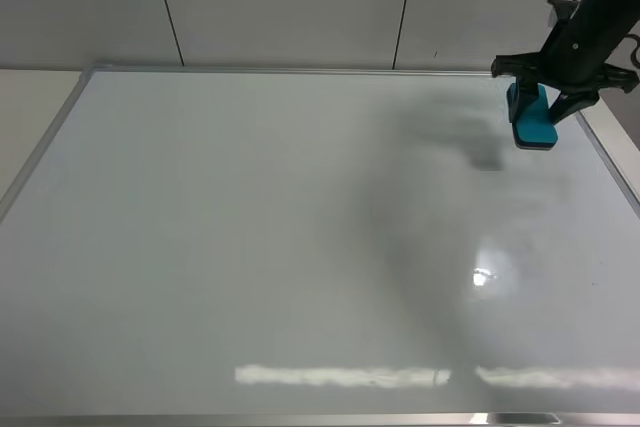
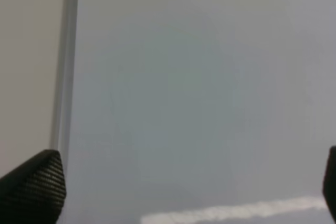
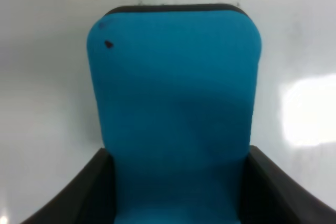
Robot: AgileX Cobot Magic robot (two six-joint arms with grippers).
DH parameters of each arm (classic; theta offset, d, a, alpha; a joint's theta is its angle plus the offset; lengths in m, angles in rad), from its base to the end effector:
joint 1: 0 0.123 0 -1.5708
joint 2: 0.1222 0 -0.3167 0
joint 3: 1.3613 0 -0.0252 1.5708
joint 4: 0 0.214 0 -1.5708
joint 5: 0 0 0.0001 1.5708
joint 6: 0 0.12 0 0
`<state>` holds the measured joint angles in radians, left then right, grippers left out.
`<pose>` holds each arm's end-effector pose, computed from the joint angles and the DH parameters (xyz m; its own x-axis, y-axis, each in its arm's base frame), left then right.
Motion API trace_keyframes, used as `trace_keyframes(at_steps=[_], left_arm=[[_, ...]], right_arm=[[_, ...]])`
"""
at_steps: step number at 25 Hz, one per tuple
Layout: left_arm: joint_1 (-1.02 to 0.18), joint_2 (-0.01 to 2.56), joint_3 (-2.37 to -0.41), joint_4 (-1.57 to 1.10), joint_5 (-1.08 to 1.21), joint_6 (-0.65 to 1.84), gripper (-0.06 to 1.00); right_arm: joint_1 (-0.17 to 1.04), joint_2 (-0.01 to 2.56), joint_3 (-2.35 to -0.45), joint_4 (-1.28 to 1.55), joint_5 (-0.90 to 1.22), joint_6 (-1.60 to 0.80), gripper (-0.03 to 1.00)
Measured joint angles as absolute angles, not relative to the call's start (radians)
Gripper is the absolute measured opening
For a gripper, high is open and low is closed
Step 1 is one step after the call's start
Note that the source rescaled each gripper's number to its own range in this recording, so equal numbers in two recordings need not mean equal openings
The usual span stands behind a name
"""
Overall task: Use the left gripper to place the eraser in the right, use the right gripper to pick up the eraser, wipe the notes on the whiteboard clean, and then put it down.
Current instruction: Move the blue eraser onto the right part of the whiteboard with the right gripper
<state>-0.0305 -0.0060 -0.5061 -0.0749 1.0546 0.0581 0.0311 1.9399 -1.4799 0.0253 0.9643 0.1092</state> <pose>-0.0447 -0.0065 0.2486 -0.4364 0.0344 -0.8991 0.0981 0.9951 -0.0096 0.3853 0.0145 0.2311 -0.9693 0.0932 -0.2276 0.0843 0.9953 0.0486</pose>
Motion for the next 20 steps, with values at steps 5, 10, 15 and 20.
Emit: trace_keyframes(at_steps=[5, 10, 15, 20], left_arm=[[-0.030, -0.006, -0.506, -0.075, 1.055, 0.058, 1.00], [-0.030, -0.006, -0.506, -0.075, 1.055, 0.058, 1.00], [-0.030, -0.006, -0.506, -0.075, 1.055, 0.058, 1.00], [-0.030, -0.006, -0.506, -0.075, 1.055, 0.058, 1.00]], right_arm=[[0.097, 1.823, -1.362, 0.010, 0.956, 0.131, 0.06], [0.126, 1.649, -1.062, 0.058, 0.781, 0.186, 0.06], [0.155, 1.559, -0.847, 0.068, 0.694, 0.217, 0.06], [0.195, 1.558, -0.715, 0.023, 0.611, 0.274, 0.06]])
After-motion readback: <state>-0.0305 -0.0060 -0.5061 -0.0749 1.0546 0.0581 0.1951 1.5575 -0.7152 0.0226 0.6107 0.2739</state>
